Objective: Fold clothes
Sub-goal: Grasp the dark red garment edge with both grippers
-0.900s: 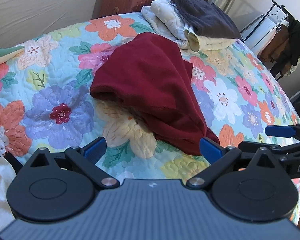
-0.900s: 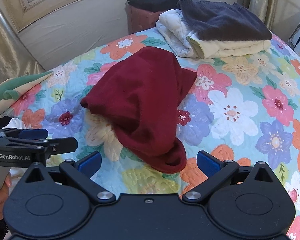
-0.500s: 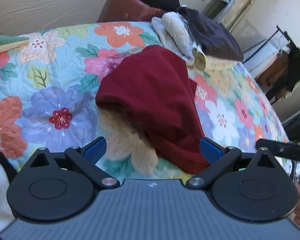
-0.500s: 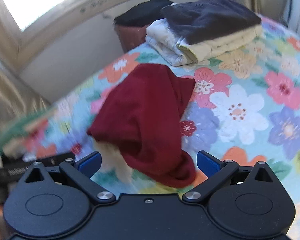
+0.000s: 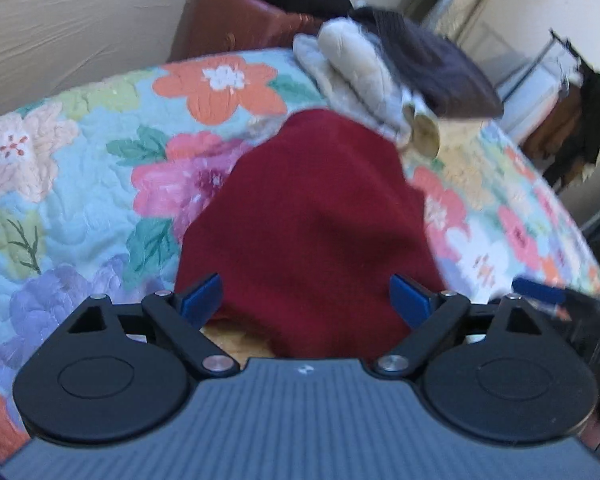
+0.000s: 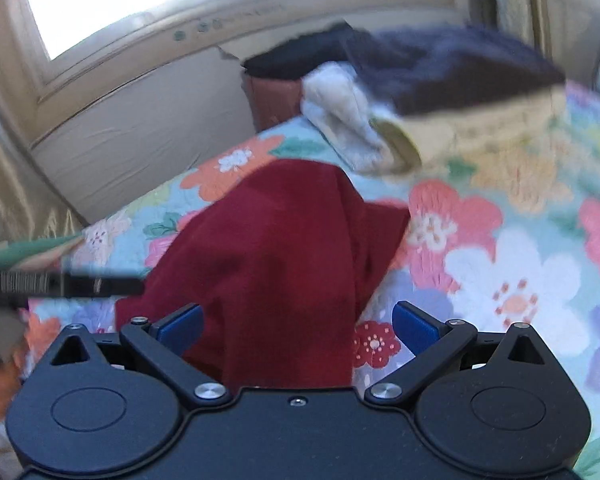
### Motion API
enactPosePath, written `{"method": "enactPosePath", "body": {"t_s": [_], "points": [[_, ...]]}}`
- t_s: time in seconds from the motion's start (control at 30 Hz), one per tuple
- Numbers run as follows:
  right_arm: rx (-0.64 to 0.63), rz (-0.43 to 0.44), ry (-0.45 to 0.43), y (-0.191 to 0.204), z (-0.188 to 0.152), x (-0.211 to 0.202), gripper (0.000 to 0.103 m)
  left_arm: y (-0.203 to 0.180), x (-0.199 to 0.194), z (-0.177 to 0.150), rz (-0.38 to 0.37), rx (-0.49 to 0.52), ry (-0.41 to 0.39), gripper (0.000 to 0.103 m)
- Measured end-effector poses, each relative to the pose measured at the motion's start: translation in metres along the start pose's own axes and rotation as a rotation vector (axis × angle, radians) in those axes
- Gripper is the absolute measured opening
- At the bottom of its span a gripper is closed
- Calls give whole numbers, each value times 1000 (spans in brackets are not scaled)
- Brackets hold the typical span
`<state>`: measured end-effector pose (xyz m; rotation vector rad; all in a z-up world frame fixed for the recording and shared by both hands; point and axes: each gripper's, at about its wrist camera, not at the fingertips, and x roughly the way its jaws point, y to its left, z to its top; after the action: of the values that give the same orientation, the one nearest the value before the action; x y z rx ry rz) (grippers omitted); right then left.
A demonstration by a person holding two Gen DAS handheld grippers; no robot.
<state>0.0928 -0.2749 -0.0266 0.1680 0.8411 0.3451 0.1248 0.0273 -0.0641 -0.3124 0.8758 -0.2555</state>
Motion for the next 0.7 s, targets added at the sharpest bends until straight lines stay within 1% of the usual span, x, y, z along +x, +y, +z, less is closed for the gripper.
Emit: {"method": "enactPosePath", "body": {"t_s": [0.03,0.1,0.17,0.23,0.27,0.3,0.33,0.37,0.4,0.47,0.53,0.57,0.6,0.63,0.67,0.7], "points": [[47,35,19,-13,2,7,102,1,5,-5,2,31,-1,91],[134,80,46,-38,0,17,102,0,11,-15,41,86,-52,92],[258,129,87,-65,-7,32,102,2,20,-18,-18,79,-75,93],[392,204,137,-87,-13,50,102,11,29,-15,-89,6,-65,95],[460,241,155,-96,-16,61,102,16,34,-15,-98,-29,-61,96],[506,271,164,-100,-19,69,102,22,39,-16,-106,-64,-56,99],[552,300,173,-104,-22,77,102,24,44,-15,-95,-86,-55,101],[573,318,184,-105,-23,83,102,29,50,-15,-74,-112,-35,101],[574,327,194,-104,-22,88,102,32,56,-16,-67,-129,-12,101],[560,342,210,-100,-19,97,102,40,67,-18,-82,-142,26,103],[531,355,219,-95,-13,104,101,44,75,-23,-96,-152,33,103],[516,361,224,-93,-10,108,98,45,79,-28,-100,-145,15,103],[487,348,227,-89,-7,112,92,44,81,-32,-101,-125,-8,103],[457,333,229,-85,-4,116,89,42,83,-36,-95,-97,-27,103],[427,319,232,-80,-2,120,84,38,85,-39,-78,-76,-38,103],[391,311,226,-76,1,120,75,34,85,-38,-63,-60,-32,103]]}}
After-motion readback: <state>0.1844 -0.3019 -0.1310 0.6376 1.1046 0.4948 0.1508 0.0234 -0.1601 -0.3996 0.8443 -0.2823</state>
